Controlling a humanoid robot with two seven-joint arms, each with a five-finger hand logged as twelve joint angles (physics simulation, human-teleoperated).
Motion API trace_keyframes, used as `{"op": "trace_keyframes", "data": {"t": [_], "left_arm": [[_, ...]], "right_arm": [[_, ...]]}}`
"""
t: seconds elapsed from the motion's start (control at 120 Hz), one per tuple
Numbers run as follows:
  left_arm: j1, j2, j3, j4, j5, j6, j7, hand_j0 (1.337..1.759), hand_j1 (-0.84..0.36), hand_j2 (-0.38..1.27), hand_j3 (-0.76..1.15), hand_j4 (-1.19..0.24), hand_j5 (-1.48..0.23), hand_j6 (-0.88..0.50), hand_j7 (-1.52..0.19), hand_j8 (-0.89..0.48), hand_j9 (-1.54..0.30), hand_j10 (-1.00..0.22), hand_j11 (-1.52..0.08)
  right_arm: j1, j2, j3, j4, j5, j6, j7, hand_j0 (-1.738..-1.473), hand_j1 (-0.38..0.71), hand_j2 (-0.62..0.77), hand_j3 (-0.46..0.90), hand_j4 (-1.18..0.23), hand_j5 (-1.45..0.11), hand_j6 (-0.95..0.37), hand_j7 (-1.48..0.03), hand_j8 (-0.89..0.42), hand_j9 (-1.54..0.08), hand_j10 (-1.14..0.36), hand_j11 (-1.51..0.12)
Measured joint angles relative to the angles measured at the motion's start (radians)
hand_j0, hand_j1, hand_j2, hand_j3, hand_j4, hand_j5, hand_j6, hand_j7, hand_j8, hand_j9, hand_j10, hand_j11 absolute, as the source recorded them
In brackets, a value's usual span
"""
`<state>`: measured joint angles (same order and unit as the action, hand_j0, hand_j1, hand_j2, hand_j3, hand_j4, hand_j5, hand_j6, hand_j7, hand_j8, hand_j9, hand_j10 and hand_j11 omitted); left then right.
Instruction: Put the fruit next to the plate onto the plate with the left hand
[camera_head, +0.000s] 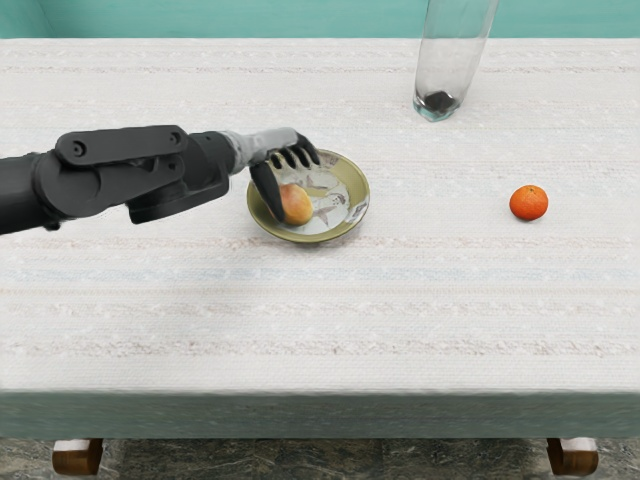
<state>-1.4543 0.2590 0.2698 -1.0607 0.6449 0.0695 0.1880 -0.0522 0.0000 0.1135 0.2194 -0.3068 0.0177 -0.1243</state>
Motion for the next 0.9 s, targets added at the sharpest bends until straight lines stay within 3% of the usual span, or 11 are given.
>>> {"op": "trace_keyframes", "data": {"t": [0.1, 0.225, 0.325, 0.5, 0.9], "left_arm": [[0.000, 0.172, -0.023, -0.034, -0.171, -0.005, -0.001, 1.658, -0.01, 0.12, 0.00, -0.32, -0.42, -0.30, -0.42, -0.29, -0.42, -0.31, -0.42], [0.044, 0.481, -0.048, -0.175, -0.440, -0.051, 0.001, 1.658, 0.02, 0.09, 0.00, -0.29, -0.38, -0.28, -0.38, -0.27, -0.38, -0.29, -0.38], [0.101, 0.623, -0.052, -0.274, -0.579, -0.152, 0.004, 1.658, 0.03, 0.08, 0.00, -0.28, -0.36, -0.27, -0.36, -0.27, -0.36, -0.27, -0.36], [0.106, 0.637, -0.056, -0.345, -0.651, -0.209, 0.005, 1.658, 0.03, 0.06, 0.00, -0.27, -0.35, -0.26, -0.35, -0.26, -0.35, -0.26, -0.35], [0.106, 0.637, -0.056, -0.361, -0.667, -0.221, 0.005, 1.658, 0.04, 0.05, 0.00, -0.26, -0.34, -0.26, -0.34, -0.26, -0.34, -0.26, -0.34]], "right_arm": [[0.000, 0.000, 0.000, 0.000, 0.000, 0.000, 0.000, -1.658, -0.31, -0.01, 0.00, -0.03, -0.04, -0.03, -0.04, -0.03, -0.04, -0.03, -0.04], [0.000, 0.000, 0.000, 0.000, 0.000, 0.000, 0.000, -1.658, -0.31, -0.01, 0.00, -0.03, -0.04, -0.03, -0.04, -0.03, -0.04, -0.03, -0.04], [0.000, 0.000, 0.000, 0.000, 0.000, 0.000, 0.000, -1.658, -0.31, -0.01, 0.00, -0.03, -0.04, -0.03, -0.04, -0.03, -0.04, -0.03, -0.04], [0.000, 0.000, 0.000, 0.000, 0.000, -0.001, 0.000, -1.658, -0.31, -0.01, 0.00, -0.03, -0.04, -0.03, -0.04, -0.03, -0.04, -0.03, -0.04], [0.000, 0.000, 0.000, 0.000, 0.000, -0.001, 0.000, -1.658, -0.31, -0.01, 0.00, -0.03, -0.04, -0.03, -0.04, -0.03, -0.04, -0.03, -0.04]]}}
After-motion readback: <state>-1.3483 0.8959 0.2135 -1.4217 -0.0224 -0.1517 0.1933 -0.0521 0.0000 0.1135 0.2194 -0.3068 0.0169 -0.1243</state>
